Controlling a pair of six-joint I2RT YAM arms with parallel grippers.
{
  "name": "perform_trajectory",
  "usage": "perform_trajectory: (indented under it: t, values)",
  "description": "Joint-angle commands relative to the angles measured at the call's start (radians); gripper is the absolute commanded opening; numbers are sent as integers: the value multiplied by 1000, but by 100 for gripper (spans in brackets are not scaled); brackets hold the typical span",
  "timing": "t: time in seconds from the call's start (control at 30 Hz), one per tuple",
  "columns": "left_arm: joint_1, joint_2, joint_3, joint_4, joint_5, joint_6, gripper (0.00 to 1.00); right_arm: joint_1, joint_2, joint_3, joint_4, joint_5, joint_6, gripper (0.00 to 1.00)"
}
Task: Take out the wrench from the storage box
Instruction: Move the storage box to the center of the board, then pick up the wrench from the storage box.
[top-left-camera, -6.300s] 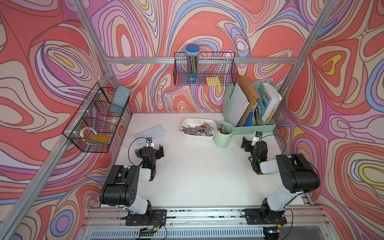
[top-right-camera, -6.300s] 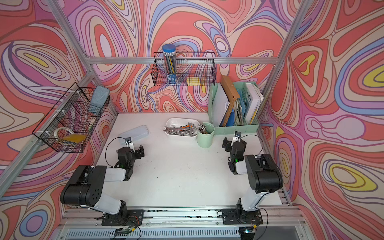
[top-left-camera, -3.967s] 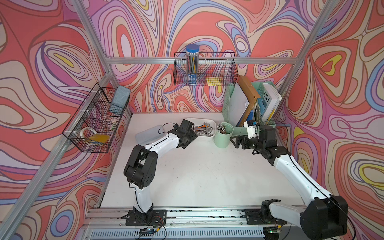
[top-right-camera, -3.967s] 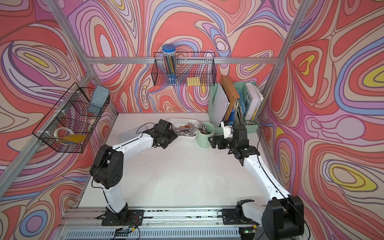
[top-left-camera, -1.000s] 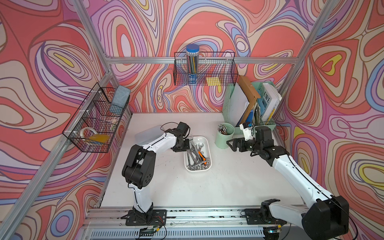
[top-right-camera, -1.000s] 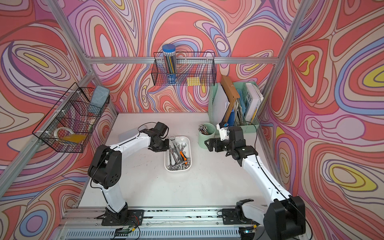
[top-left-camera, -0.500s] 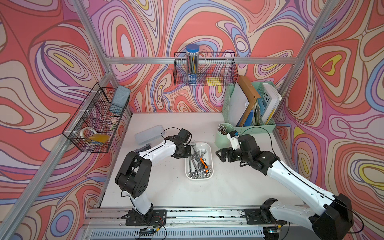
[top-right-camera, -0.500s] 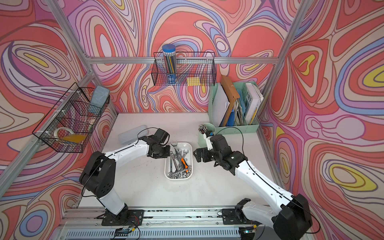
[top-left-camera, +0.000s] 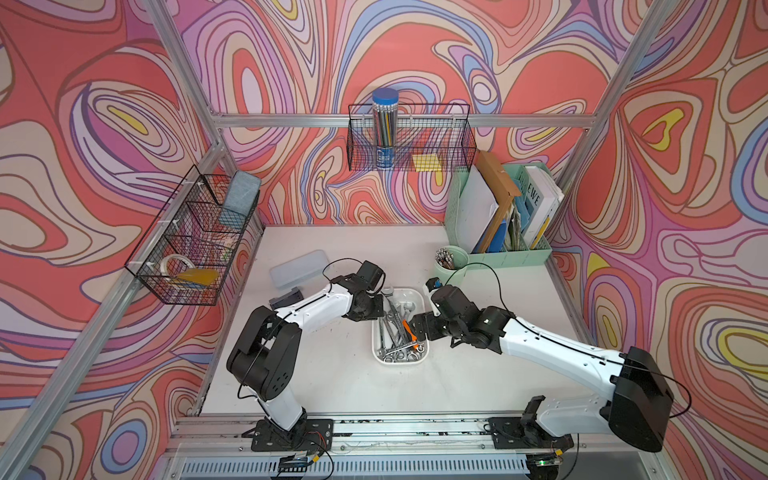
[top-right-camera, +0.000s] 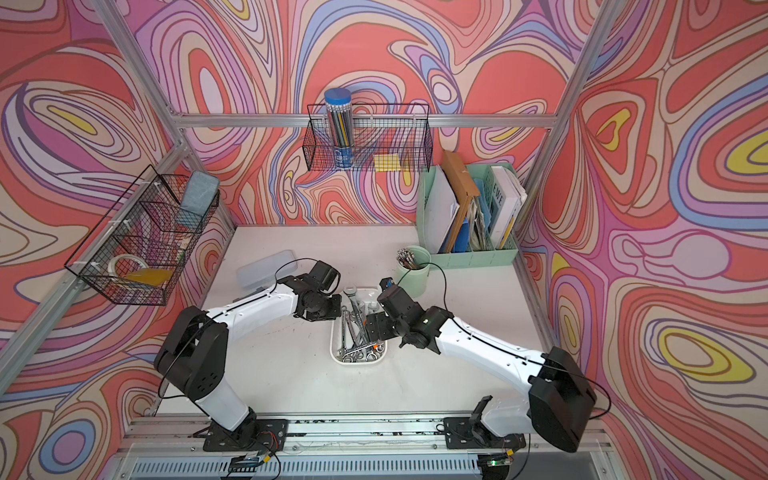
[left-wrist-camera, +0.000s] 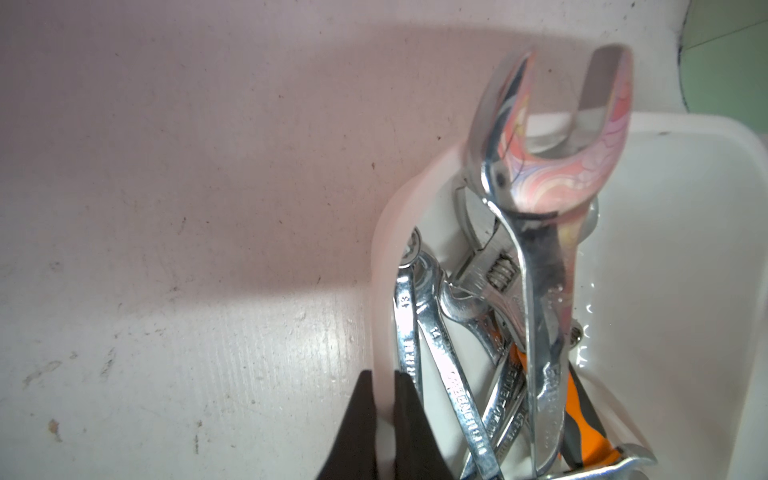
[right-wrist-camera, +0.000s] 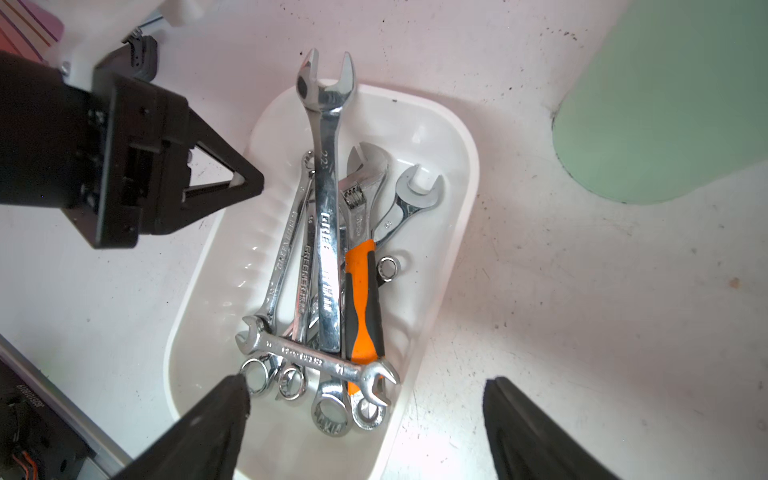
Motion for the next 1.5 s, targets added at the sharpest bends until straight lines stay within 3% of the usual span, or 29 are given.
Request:
perform_trajectory:
  t: [0.0,0.3,0.37,0.5,0.6,0.8,1.07,1.47]
  values:
    - [-16,-46,28,-101,8,41,26,32,51,50,48,45,16,88]
    - [0,-128,87,-170,-93,170,48,48,143,104,66,45,0,83]
    - [13,-159,86,-172,-104,212,58,49,169,118,60,47,-5,82]
    - [41,-249,45,-133,-89,303,87,49,231,162,50,50,-19,76]
    - [61,-325,-13,-75,-76,351,99,49,288,201,30,66,-31,70]
    - [81,-424,-127,63,-10,341,99,49,393,261,17,69,-35,57]
    - [83,-457,-290,226,24,251,99,49,507,316,12,92,-41,45]
    - [84,-396,-321,270,49,217,99,50,559,357,-9,167,-35,26]
